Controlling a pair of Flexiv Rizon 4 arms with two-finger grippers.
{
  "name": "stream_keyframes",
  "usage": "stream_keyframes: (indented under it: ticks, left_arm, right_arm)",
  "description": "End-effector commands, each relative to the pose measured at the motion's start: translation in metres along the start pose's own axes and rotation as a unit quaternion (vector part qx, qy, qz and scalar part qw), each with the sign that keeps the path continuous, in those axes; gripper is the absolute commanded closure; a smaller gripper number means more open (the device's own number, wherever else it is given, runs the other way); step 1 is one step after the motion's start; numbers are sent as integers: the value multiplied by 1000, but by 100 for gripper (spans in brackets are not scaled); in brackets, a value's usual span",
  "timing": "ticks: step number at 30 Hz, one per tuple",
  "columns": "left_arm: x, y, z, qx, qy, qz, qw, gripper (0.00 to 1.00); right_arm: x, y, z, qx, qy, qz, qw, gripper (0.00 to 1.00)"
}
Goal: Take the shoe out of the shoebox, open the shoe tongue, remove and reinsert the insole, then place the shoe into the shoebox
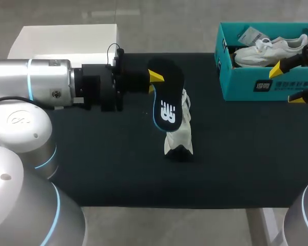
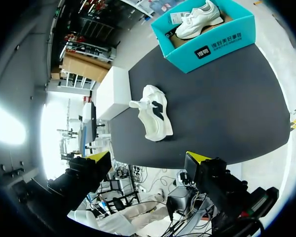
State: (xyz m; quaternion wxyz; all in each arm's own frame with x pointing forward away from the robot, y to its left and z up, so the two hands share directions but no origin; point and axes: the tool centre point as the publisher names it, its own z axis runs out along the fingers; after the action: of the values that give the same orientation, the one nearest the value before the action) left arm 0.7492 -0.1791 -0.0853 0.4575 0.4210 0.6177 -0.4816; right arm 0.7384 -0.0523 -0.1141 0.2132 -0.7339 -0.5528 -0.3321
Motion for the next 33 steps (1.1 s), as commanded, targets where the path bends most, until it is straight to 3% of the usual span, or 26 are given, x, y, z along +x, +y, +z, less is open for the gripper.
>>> stream_keyframes:
  ticks: [1,8,16,21,24,29,33]
  left_arm:
    - [1,-1,1,-2,-1,1,1000,100]
    - [1,-1,1,-2,-1,1,1000,100]
    - [38,-5,-7,28,66,-68,995,100]
    - [76,-15,-10,44,106,-107,988,100]
    - [99,-16,-11,30,128,-120,984,100]
    - [118,-17,-7,18,120,-174,977,100]
    - [120,-22,0,18,116,-190,975,100]
  right_arm:
    - [1,1,1,0,-1,1,1000,0]
    - [1,1,1,0,-1,1,1000,0]
    - [1,1,1,0,-1,1,1000,0]
    - [1,1,1,0,-1,1,1000,0]
    - [1,1,1,0,-1,1,1000,0]
    - [1,1,1,0,-1,1,1000,0]
    - [1,1,1,0,-1,1,1000,0]
